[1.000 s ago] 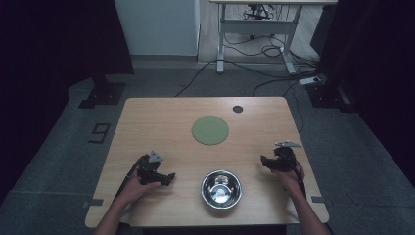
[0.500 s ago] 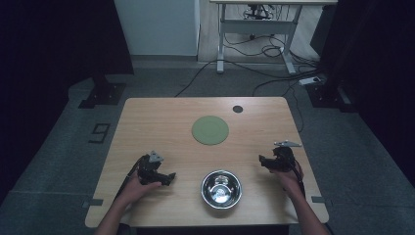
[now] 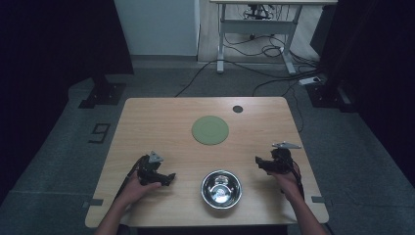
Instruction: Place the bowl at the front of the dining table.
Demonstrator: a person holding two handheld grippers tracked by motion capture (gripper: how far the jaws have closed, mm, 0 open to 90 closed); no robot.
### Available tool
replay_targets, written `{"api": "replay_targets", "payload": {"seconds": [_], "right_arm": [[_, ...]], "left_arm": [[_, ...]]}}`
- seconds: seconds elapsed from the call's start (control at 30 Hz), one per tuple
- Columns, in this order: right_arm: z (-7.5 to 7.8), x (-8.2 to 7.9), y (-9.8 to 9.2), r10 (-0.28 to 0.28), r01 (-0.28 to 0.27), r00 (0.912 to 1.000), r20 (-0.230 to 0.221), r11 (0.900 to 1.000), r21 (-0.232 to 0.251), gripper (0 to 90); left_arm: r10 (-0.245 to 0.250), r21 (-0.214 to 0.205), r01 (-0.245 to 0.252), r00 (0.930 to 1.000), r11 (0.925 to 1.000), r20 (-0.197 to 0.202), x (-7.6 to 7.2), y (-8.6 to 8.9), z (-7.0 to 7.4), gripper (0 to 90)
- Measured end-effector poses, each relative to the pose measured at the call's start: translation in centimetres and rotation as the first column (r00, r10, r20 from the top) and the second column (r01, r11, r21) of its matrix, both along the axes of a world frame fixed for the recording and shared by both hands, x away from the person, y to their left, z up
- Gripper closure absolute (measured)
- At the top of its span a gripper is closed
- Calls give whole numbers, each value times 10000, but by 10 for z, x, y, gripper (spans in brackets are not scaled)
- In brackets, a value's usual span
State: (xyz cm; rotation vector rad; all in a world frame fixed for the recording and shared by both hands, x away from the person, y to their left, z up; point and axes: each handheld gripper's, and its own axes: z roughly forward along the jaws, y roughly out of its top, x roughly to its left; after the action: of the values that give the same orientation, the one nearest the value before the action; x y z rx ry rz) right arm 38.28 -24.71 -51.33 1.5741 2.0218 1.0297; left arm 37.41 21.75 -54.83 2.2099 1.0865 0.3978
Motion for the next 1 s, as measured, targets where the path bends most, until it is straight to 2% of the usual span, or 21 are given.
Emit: {"api": "replay_targets", "payload": {"seconds": [0.2,0.37,0.63,1.0], "right_arm": [[2,-1,3,131,-131,9999,20,9998,122,214],[5,-3,8,462,-463,9989,113,9989,108,220],[11,-14,12,861,-868,9960,258,9959,272,223],[11,-20,29,1473,-1475,9890,124,9888,215,224]], "left_arm": [[-34,19,34,10000,10000,-2,-4,3,0,0],[-5,20,5,10000,10000,-5,-6,4,0,0],[-55,30,55,10000,10000,-4,-4,3,0,0],[-80,49,80,10000,10000,-19,-3,3,0,0]]}}
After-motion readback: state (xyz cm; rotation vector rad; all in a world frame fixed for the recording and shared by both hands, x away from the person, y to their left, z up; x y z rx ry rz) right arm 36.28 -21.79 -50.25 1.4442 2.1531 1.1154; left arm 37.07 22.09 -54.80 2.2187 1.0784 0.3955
